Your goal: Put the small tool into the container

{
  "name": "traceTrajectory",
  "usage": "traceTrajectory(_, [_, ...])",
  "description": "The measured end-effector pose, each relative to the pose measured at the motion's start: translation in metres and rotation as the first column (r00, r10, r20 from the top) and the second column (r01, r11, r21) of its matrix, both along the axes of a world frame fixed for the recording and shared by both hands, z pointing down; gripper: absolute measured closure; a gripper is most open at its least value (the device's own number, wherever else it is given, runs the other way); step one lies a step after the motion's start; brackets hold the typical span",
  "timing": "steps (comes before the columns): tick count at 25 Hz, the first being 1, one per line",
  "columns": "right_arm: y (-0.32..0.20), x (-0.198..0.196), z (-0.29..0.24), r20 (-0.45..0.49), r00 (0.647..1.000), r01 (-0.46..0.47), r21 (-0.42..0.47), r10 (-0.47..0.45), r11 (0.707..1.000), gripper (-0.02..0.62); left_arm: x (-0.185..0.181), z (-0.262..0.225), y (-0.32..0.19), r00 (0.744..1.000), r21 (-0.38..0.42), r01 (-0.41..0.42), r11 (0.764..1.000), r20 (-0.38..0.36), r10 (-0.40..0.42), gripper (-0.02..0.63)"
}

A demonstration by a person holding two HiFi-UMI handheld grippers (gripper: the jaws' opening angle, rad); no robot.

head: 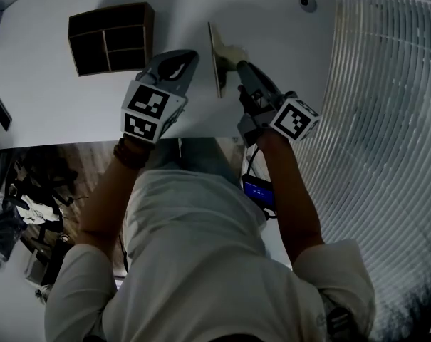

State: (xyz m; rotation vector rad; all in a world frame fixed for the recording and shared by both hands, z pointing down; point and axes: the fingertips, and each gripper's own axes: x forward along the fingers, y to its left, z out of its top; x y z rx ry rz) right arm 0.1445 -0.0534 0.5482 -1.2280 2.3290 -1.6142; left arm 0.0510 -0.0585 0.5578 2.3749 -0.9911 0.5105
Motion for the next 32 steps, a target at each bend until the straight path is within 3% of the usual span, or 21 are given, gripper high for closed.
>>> traceTrajectory(8, [-0.005, -0.027, -0.026, 0.026, 0.998, 0.057, 0.04, -0.058, 0.998, 0.571, -0.017, -0.018, -0.002, 0.999, 0.025, 0.035, 0.999, -0.018, -0.034, 0.604])
traceTrajectory(18, [-0.012, -0.116, -0.049, -0.002, 0.982, 0.187, 0.103, -0.188, 0.977, 0.571, -0.095, -0.032, 0.001, 0.993, 0.046, 0.113, 0.993, -0.04, -0.111, 0.604])
traceTrajectory(27, [-0.034, -0.191, -0.051, -0.063, 0.944, 0.33, 0.176, -0.324, 0.927, 0.571, -0.169, -0.023, -0.012, 0.973, 0.054, 0.225, 0.973, -0.063, -0.222, 0.604])
traceTrajectory(32, [-0.045, -0.199, -0.077, -0.13, 0.92, 0.392, 0.226, -0.371, 0.892, 0.571, -0.176, -0.044, -0.016, 0.965, 0.069, 0.255, 0.965, -0.079, -0.249, 0.604])
